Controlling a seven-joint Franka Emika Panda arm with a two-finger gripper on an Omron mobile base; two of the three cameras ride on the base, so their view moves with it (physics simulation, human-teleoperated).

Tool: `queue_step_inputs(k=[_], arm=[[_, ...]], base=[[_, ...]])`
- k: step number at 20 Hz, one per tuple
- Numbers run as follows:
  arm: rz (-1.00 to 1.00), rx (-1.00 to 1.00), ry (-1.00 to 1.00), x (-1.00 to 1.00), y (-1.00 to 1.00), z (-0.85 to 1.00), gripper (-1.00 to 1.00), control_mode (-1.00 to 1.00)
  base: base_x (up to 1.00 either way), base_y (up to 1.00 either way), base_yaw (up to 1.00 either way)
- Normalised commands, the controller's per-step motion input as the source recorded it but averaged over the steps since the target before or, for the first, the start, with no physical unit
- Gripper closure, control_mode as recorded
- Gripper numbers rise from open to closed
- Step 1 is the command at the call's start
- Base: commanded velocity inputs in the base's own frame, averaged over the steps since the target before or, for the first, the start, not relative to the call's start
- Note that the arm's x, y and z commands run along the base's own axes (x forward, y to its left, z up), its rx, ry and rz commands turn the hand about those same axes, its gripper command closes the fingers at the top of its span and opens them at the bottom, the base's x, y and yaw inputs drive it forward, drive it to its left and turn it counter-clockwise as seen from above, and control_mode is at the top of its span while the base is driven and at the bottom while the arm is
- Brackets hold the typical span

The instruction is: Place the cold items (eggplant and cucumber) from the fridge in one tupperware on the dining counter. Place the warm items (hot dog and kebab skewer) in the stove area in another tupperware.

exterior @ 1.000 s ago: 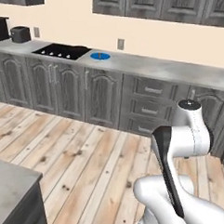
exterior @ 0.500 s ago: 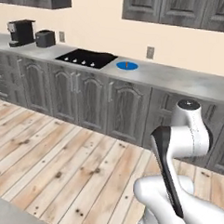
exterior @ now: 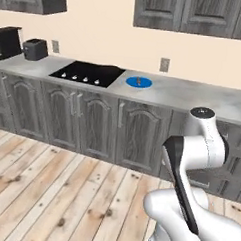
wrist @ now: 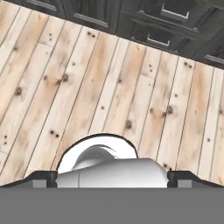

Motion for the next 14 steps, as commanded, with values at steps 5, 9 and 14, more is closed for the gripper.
queue_step_inputs(k=[5,9,14], arm=[[0.0,0.0,0.0,0.0,0.0,0.0,-1.0,1.0],[0.0,0.0,0.0,0.0,0.0,0.0,-1.0,1.0],[0.0,0.0,0.0,0.0,0.0,0.0,-1.0,1.0]], base=[[1.0,0.21,-0.31],[1.0,0.01,-0.35],[1.0,0.31,-0.35]])
